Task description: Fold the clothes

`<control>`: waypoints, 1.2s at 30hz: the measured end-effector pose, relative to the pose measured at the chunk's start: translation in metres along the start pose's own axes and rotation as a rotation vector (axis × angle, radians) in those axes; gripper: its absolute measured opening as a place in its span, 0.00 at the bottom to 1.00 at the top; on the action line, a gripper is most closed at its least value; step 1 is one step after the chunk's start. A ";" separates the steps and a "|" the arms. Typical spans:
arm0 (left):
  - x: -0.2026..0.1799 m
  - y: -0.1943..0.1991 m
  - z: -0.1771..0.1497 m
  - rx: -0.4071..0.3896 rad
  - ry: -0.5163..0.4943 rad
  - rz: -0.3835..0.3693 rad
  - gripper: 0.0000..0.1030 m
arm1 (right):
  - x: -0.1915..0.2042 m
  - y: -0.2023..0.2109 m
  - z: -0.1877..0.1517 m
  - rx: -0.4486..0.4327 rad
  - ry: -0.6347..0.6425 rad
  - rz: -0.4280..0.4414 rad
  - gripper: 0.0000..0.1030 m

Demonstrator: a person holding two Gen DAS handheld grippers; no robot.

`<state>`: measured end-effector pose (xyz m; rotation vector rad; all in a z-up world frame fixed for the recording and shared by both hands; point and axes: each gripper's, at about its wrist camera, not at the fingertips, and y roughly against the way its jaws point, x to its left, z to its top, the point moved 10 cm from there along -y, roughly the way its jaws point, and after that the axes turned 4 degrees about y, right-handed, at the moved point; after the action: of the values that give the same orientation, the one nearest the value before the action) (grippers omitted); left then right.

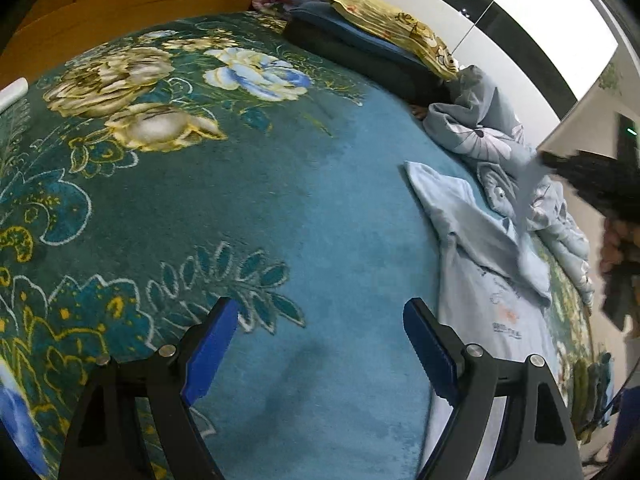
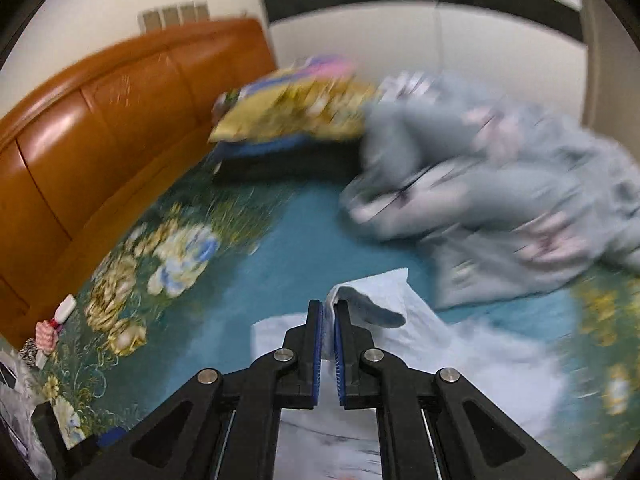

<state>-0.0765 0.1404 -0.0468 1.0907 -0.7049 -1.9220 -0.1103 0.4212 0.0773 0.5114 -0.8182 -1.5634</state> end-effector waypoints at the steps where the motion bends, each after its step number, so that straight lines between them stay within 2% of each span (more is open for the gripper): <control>1: 0.002 0.000 0.001 -0.005 -0.007 0.008 0.83 | 0.014 -0.022 -0.009 0.033 -0.001 0.023 0.06; 4: 0.008 -0.003 0.005 -0.015 -0.021 0.031 0.83 | 0.047 -0.070 -0.037 0.115 0.021 0.064 0.03; 8: 0.007 -0.012 0.003 0.003 -0.011 0.022 0.83 | 0.068 -0.101 -0.064 0.178 0.059 0.082 0.03; 12: -0.005 -0.020 0.008 0.008 -0.030 0.010 0.83 | 0.076 -0.106 -0.070 0.189 0.056 0.123 0.03; 15: -0.023 -0.025 0.022 -0.013 -0.067 0.002 0.83 | 0.061 -0.088 -0.060 0.140 0.049 0.119 0.03; 19: -0.073 -0.045 0.059 -0.029 -0.118 -0.066 0.83 | 0.003 -0.059 -0.048 0.088 -0.041 0.075 0.04; 23: -0.124 -0.074 0.083 -0.013 -0.158 -0.110 0.83 | -0.064 -0.031 -0.059 0.070 -0.081 -0.014 0.06; 25: -0.145 -0.096 0.086 0.023 -0.185 -0.111 0.83 | -0.103 -0.016 -0.069 0.064 -0.107 -0.063 0.14; 27: -0.160 -0.121 0.086 0.061 -0.205 -0.106 0.83 | -0.143 0.000 -0.086 0.058 -0.143 -0.109 0.26; 30: -0.165 -0.156 0.083 0.106 -0.203 -0.049 0.83 | -0.198 0.023 -0.112 0.062 -0.204 -0.170 0.28; 32: -0.166 -0.168 0.081 0.120 -0.198 -0.046 0.82 | -0.229 0.034 -0.128 0.078 -0.237 -0.201 0.28; 33: -0.167 -0.173 0.080 0.121 -0.194 -0.053 0.80 | -0.242 0.039 -0.136 0.083 -0.253 -0.215 0.28; 35: -0.170 -0.175 0.079 0.110 -0.195 -0.069 0.65 | -0.264 0.047 -0.150 0.088 -0.284 -0.231 0.28; 36: -0.171 -0.175 0.078 0.113 -0.202 -0.067 0.52 | -0.273 0.050 -0.156 0.087 -0.303 -0.233 0.28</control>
<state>-0.1562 0.3838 -0.0703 1.0076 -0.9073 -2.0917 0.0815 0.6547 -0.0227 0.4505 -1.0908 -1.8548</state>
